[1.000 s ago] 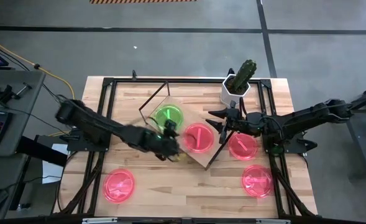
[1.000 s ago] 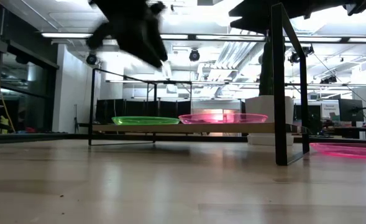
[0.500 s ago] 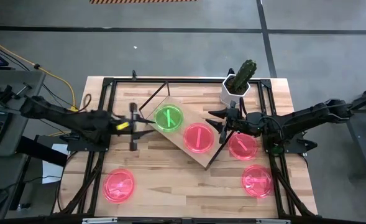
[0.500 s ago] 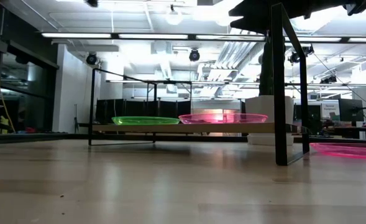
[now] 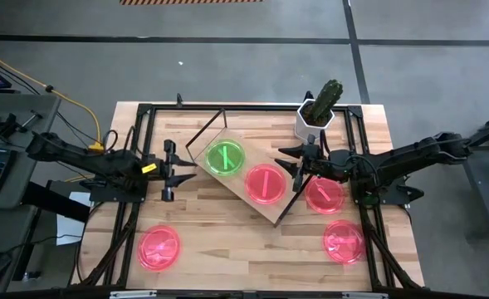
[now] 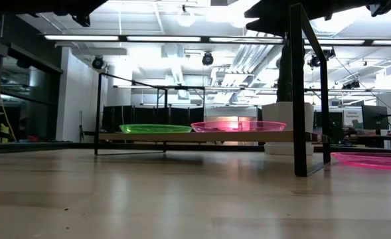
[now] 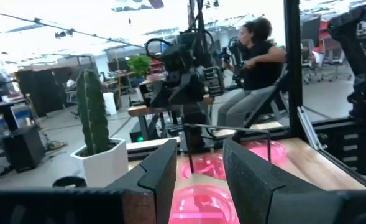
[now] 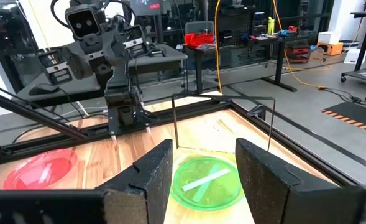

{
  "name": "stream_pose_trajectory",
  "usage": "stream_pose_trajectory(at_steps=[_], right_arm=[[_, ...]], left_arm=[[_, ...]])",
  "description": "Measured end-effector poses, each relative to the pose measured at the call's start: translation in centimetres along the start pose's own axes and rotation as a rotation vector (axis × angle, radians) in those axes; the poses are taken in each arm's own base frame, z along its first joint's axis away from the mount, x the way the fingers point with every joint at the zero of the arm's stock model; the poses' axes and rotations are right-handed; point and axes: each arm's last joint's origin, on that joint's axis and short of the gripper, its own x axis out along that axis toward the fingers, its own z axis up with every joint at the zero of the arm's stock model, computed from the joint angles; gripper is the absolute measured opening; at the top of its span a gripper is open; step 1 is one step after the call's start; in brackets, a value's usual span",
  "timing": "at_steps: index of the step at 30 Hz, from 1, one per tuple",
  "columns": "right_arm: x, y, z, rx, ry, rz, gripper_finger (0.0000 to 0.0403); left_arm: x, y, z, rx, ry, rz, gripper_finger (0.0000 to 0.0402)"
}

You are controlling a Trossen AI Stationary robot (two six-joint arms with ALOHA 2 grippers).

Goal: Place and stack plates onto a shelf
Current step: Stack the pink plate on top of the other pink plate on the shelf

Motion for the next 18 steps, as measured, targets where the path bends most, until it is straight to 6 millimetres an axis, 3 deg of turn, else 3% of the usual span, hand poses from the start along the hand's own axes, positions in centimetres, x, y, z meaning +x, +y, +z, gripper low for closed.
stream_pose_trajectory(at_steps=[6, 14, 18], right_arm=[[0.0, 0.0, 0.0, 0.0, 0.0, 0.001, 0.0163], [0.0, 0.0, 0.0, -0.001, 0.0, 0.001, 0.0163], [0.0, 0.0, 0.0, -0.001, 0.001, 0.001, 0.0163]], left_arm=[[-0.2, 0.6, 1.6, -0.035, -0.127, 0.005, 0.0122], [0.1, 0.7, 2.4, -0.069, -0.108, -0.156, 0.0122], [0.3, 0.9, 1.9, -0.094, -0.028, -0.176, 0.0122]])
